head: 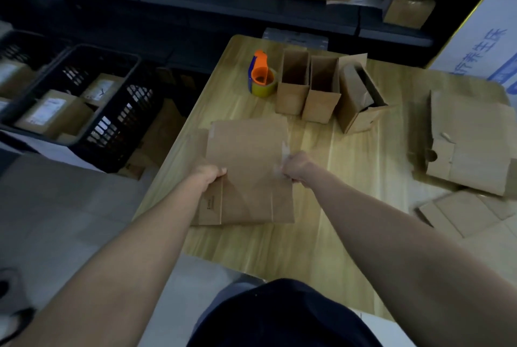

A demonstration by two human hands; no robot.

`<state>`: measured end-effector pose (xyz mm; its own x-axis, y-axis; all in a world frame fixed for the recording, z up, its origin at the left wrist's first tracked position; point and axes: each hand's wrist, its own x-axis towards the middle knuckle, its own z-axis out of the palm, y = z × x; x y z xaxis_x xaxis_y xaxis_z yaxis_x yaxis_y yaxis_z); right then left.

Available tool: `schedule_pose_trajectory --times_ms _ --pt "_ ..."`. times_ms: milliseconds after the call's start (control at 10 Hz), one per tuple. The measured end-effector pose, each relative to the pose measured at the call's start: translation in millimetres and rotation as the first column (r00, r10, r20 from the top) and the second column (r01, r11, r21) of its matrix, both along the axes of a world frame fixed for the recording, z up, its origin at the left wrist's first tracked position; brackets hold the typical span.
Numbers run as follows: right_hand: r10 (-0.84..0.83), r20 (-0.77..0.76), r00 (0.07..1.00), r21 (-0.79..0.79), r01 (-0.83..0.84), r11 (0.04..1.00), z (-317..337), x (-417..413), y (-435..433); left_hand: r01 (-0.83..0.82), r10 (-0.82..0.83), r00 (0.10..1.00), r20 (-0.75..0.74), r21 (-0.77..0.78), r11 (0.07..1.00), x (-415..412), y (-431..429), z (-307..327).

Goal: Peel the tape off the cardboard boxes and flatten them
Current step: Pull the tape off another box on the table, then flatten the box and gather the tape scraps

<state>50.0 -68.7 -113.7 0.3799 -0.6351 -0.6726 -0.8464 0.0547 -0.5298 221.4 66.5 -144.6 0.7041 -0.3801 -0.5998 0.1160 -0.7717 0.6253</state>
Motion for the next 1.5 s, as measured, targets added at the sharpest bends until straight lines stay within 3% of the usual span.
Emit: schedule_pose_trajectory --times_ms 100,200,300,500,600,700,800,1000,1100,1200,1300,1400,1500 --pt "0.080 -0.038 0.996 0.008 -0.080 0.997 -13.9 26.4 17.2 0.008 -0.024 0.991 0.134 0.112 0.994 23.6 10.7 -12.6" --pt "0.075 -0.028 0.997 0.038 -0.074 0.997 -26.1 43.1 28.6 0.037 -0.109 0.976 0.191 0.343 0.939 35.7 16.3 -23.7" --pt "0.057 -0.046 0.997 0.015 -0.056 0.998 -34.8 53.6 31.2 0.012 -0.086 0.980 0.181 0.376 0.926 42.3 16.7 -32.0" --pt "0.069 -0.057 0.996 0.108 -0.063 0.992 -34.4 71.2 30.3 0.029 -0.060 0.980 0.189 0.162 0.986 65.1 3.4 -36.0" --pt "-0.037 0.043 0.998 0.130 0.031 0.991 -33.8 84.6 29.3 -0.003 -0.017 0.969 0.246 0.080 0.997 83.8 -3.4 -40.9" --pt "-0.113 0.130 0.985 0.183 0.088 0.979 -33.2 97.3 25.4 0.044 -0.059 0.970 0.235 0.069 0.997 104.5 -12.9 -47.1" --pt "-0.188 0.154 0.970 0.246 0.147 0.958 -33.5 105.0 22.8 0.154 -0.213 0.948 0.234 0.247 0.957 116.9 -20.8 -50.8" --pt "-0.031 0.019 0.999 0.122 0.029 0.992 -38.0 109.6 20.0 0.271 -0.407 0.871 0.276 0.421 0.865 113.9 -29.0 -51.5" --pt "0.102 -0.007 0.995 0.026 -0.102 0.994 -35.4 99.4 12.4 0.371 -0.553 0.774 0.310 0.486 0.791 112.1 -31.4 -43.7" --pt "0.119 -0.040 0.992 -0.233 -0.125 0.965 -20.0 81.9 -5.4 0.436 -0.728 0.567 0.386 0.610 0.662 96.3 -42.0 -31.8" --pt "-0.052 0.053 0.997 -0.489 0.071 0.870 3.4 52.9 -40.2 0.412 -0.801 0.458 0.386 0.706 0.576 68.4 -60.8 -13.0" --pt "-0.152 0.095 0.984 -0.700 0.175 0.692 30.7 21.0 -74.9 0.423 -0.755 0.437 0.489 0.629 0.652 42.2 -85.9 13.6" --pt "-0.214 0.002 0.977 -0.793 0.132 0.595 45.6 -11.9 -102.5 0.560 -0.652 0.434 0.622 0.380 0.736 18.4 -113.1 39.1"
